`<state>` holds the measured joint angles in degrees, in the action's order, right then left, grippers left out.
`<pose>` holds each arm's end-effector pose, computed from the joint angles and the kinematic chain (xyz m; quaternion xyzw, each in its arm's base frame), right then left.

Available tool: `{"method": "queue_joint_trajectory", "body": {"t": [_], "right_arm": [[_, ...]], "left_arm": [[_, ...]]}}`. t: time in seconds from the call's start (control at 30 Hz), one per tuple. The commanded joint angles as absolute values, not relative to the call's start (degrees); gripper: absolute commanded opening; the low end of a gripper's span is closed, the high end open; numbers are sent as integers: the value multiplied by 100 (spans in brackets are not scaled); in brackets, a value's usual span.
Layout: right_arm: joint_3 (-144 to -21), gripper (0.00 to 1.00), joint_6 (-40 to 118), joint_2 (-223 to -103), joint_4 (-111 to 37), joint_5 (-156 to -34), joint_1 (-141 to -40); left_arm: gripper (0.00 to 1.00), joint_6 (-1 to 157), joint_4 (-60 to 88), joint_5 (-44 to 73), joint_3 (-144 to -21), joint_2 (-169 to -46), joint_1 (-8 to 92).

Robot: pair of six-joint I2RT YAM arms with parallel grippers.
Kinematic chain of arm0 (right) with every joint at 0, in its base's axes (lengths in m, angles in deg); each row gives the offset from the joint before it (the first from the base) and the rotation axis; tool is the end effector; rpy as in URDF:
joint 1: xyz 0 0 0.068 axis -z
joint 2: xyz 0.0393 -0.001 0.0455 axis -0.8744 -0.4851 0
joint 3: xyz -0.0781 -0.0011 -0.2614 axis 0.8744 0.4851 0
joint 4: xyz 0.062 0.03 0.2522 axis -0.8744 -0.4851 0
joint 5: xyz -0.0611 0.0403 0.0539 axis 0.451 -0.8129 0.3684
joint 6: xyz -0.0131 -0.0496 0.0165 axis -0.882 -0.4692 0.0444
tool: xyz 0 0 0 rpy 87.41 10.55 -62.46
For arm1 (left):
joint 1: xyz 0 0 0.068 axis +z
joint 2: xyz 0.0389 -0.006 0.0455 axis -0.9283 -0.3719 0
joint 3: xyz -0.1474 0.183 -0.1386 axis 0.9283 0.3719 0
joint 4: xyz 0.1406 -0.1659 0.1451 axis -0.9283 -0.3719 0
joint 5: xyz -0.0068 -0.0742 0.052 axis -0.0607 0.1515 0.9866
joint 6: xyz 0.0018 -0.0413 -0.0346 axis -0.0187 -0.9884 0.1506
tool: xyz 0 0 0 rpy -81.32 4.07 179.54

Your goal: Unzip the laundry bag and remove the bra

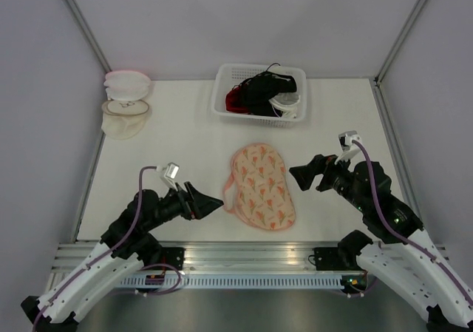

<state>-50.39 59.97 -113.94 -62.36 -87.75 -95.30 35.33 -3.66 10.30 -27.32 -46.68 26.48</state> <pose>0.1070 0.0733 0.3351 -0.0477 0.7881 0.3194 0.5240 0.0797 -0.0811 0.2248 -0.0191 0.7841 -0.5129 0.3490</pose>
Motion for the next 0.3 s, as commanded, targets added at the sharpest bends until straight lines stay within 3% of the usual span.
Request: {"method": "queue_joint_trajectory", "body": {"t": [0.0,0.27], "right_arm": [[-4789,98,5944,-11088,-6824,-8357,-9534],[-4587,98,6199,-10489,-6762,-8515,-9543]], "left_arm": [[100,4320,-59,841,-3166,-4732,2668],[100,4567,-15,893,-3369,-4679,2668]]}}
